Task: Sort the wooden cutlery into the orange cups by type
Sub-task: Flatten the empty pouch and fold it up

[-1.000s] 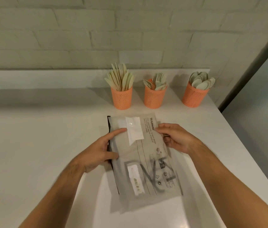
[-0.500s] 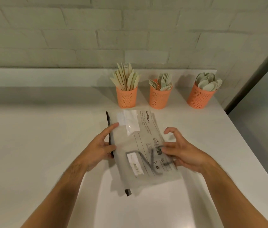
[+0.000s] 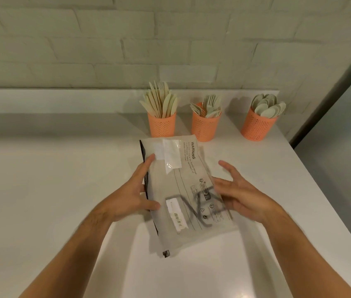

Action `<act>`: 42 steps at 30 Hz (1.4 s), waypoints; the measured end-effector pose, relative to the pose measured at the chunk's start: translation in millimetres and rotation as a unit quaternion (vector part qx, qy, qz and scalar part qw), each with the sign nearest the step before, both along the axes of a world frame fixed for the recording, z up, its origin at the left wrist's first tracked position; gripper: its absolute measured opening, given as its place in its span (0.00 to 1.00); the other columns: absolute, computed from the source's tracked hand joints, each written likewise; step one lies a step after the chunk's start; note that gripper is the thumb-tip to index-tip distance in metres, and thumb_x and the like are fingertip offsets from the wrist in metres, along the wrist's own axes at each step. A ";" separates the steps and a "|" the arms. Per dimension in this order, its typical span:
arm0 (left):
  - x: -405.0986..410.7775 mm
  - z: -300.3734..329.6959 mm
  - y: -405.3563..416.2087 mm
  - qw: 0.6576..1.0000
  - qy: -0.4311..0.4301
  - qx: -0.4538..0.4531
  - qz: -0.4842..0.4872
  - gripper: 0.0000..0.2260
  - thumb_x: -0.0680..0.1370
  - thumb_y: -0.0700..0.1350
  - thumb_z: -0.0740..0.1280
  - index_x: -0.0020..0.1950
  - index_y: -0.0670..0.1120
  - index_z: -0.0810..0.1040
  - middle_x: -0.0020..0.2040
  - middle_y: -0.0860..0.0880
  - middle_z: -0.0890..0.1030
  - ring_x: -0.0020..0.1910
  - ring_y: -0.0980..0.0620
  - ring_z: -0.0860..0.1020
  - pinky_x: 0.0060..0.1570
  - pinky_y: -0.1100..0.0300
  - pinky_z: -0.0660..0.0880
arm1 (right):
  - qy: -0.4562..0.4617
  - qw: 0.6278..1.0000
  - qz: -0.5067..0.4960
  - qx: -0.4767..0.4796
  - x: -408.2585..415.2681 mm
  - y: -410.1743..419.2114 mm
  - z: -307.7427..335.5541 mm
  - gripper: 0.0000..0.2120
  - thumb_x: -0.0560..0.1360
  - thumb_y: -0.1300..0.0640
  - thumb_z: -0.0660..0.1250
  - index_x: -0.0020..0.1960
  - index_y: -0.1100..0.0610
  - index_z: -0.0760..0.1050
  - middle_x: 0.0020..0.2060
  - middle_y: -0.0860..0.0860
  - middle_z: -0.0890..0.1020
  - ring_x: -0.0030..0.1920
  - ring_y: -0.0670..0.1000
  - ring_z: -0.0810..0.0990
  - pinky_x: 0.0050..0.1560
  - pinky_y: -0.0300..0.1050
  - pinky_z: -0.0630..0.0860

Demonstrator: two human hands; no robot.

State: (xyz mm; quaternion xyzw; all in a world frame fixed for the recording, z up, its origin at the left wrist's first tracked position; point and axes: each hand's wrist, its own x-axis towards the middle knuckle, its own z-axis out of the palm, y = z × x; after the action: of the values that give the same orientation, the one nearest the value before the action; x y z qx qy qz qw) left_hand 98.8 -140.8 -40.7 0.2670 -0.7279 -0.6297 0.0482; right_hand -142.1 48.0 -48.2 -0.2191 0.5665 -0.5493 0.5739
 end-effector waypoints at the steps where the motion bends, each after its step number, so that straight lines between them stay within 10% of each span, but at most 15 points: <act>1: -0.6 1.4 0.3 1.000 0.000 -0.014 -0.016 0.53 0.69 0.33 0.77 0.77 0.68 0.48 0.74 0.69 0.54 0.70 0.50 0.69 0.60 0.55 0.77 | -0.022 0.999 -0.036 0.020 -0.5 -8.0 -0.1 0.31 0.74 0.60 0.71 0.74 0.48 0.66 0.56 0.55 0.85 0.53 0.58 0.84 0.54 0.62 0.81; 5: -2.0 5.1 1.6 0.998 0.003 -0.038 -0.052 0.54 0.69 0.34 0.77 0.77 0.68 0.47 0.68 0.79 0.54 0.71 0.54 0.67 0.69 0.54 0.70 | 0.009 0.995 0.030 0.099 1.5 -26.9 0.0 0.18 0.75 0.57 0.71 0.64 0.60 0.79 0.58 0.60 0.84 0.60 0.61 0.81 0.68 0.65 0.71; 11: 0.3 0.3 1.7 0.979 0.086 0.136 0.121 0.48 0.72 0.34 0.74 0.74 0.72 0.52 0.68 0.62 0.73 0.56 0.46 0.83 0.45 0.43 0.81 | 0.030 0.997 0.003 0.072 -12.8 -25.7 -0.6 0.14 0.80 0.66 0.64 0.65 0.61 0.78 0.59 0.60 0.83 0.64 0.62 0.79 0.72 0.63 0.67; 19: -5.9 -7.2 5.9 0.947 -0.001 0.268 0.177 0.19 0.73 0.30 0.71 0.62 0.41 0.77 0.53 0.41 0.85 0.45 0.47 0.84 0.42 0.57 0.81 | 0.050 0.993 0.067 0.083 -20.0 -15.5 -2.0 0.17 0.78 0.62 0.68 0.66 0.54 0.78 0.59 0.58 0.83 0.66 0.67 0.76 0.65 0.63 0.71; 22: -6.0 -7.0 4.5 0.953 -0.009 0.257 0.158 0.20 0.73 0.29 0.70 0.64 0.39 0.74 0.55 0.35 0.83 0.48 0.43 0.81 0.53 0.51 0.75 | 0.032 0.996 0.059 0.052 -21.0 -13.1 1.1 0.19 0.78 0.66 0.67 0.69 0.58 0.75 0.60 0.58 0.83 0.58 0.58 0.83 0.60 0.54 0.80; 25: -7.9 -1.2 5.7 0.967 -0.009 0.213 0.139 0.18 0.74 0.28 0.70 0.62 0.41 0.76 0.49 0.40 0.85 0.35 0.53 0.82 0.36 0.64 0.78 | 0.017 0.999 0.041 0.027 -20.5 -10.8 6.4 0.19 0.78 0.70 0.65 0.67 0.61 0.76 0.60 0.58 0.83 0.54 0.53 0.85 0.51 0.40 0.83; 35: -9.4 13.6 10.8 0.987 0.043 0.107 0.114 0.16 0.78 0.25 0.58 0.51 0.36 0.84 0.51 0.44 0.86 0.51 0.51 0.84 0.48 0.65 0.80 | 0.057 0.998 0.002 0.029 -23.3 -1.5 23.3 0.18 0.78 0.75 0.61 0.42 0.61 0.86 0.43 0.58 0.87 0.41 0.53 0.87 0.38 0.41 0.82; 42: -12.3 21.1 24.8 0.980 0.047 0.153 0.118 0.22 0.81 0.29 0.53 0.40 0.43 0.84 0.42 0.47 0.83 0.35 0.52 0.80 0.36 0.60 0.78 | 0.055 0.998 -0.018 0.014 -24.2 -0.5 23.8 0.22 0.77 0.78 0.59 0.36 0.62 0.86 0.42 0.60 0.87 0.41 0.54 0.87 0.41 0.42 0.84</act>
State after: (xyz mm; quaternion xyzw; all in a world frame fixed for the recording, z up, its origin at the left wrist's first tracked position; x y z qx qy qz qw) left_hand 86.5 -115.9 -19.6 0.3250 -0.5829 -0.7358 0.1152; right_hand -166.4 47.6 -24.5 -0.2307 0.6083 -0.5391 0.5349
